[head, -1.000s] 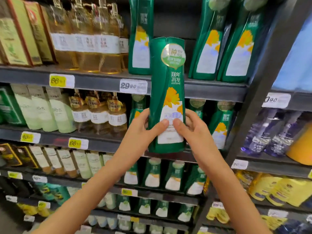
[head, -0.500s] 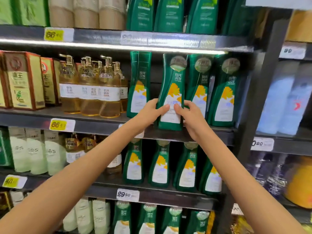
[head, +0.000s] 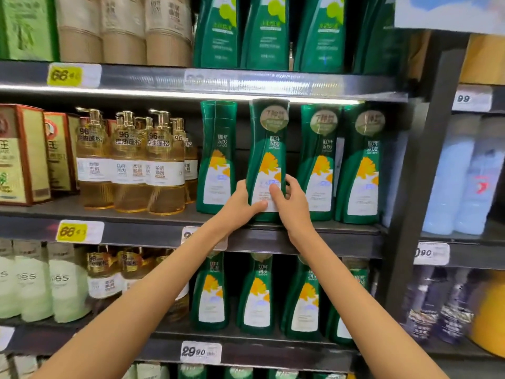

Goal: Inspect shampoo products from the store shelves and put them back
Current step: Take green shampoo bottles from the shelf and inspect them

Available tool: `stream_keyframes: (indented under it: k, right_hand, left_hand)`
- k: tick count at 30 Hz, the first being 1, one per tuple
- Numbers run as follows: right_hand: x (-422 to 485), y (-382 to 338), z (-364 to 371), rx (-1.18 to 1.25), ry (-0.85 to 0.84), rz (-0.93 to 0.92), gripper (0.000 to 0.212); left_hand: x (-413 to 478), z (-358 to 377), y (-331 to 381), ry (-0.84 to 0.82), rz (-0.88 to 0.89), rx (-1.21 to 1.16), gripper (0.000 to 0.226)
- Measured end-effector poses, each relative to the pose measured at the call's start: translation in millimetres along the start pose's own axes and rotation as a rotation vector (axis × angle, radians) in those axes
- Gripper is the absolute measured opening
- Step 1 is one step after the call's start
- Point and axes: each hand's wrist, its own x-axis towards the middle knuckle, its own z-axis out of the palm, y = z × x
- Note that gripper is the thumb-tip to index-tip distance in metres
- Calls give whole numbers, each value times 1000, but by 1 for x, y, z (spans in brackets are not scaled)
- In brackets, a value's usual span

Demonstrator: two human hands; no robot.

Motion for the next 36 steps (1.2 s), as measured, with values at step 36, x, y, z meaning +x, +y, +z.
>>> stream_keyframes:
  k: [36]
  right_hand:
    - [-8,-6,-66,-375,286,-287,44]
  left_hand:
    - [-36,-6,9,166,-53,277,43]
